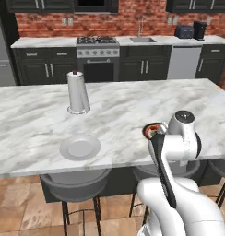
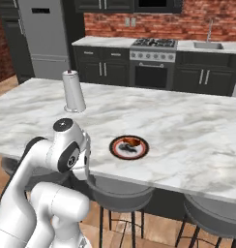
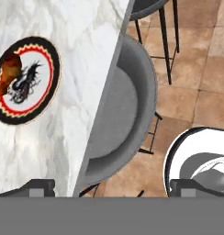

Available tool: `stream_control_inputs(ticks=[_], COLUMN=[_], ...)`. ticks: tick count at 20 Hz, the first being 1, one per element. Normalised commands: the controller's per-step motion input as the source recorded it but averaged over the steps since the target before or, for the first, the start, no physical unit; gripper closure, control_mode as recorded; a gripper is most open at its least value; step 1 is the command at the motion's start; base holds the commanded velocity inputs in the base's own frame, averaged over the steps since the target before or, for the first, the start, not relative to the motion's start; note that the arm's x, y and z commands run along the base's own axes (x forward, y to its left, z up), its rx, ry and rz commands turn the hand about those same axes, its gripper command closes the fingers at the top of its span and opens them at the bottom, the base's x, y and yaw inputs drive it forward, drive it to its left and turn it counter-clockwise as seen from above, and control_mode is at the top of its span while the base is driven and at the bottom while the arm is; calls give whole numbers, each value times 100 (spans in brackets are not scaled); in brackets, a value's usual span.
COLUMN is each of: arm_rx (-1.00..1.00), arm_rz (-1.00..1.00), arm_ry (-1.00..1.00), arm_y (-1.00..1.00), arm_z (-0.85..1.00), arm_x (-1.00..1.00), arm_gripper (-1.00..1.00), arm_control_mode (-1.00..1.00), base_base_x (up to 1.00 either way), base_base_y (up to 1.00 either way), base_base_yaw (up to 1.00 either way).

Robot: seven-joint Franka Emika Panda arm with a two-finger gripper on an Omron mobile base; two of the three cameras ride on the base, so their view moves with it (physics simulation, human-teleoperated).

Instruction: Take the chicken drumsticks from the pan and place one on each plate on the dining counter.

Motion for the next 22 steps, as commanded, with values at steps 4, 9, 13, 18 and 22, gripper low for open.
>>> stream_control_inputs(ticks=[4,9,13,18,22], arm_rx=[0,0,0,0,0], arm_rz=[0,0,0,0,0], arm_ry=[0,0,0,0,0], arm_y=[0,0,0,0,0], arm_z=[0,0,0,0,0], arm_x=[0,0,0,0,0], arm_gripper=[-100,-100,-100,-100,-100], arm_control_mode=[100,100,100,100,100], base_base_x=[-56,-60,-6,22,33], base_base_y=[100,100,100,100,100], base_base_yaw=[17,16,6,0,0])
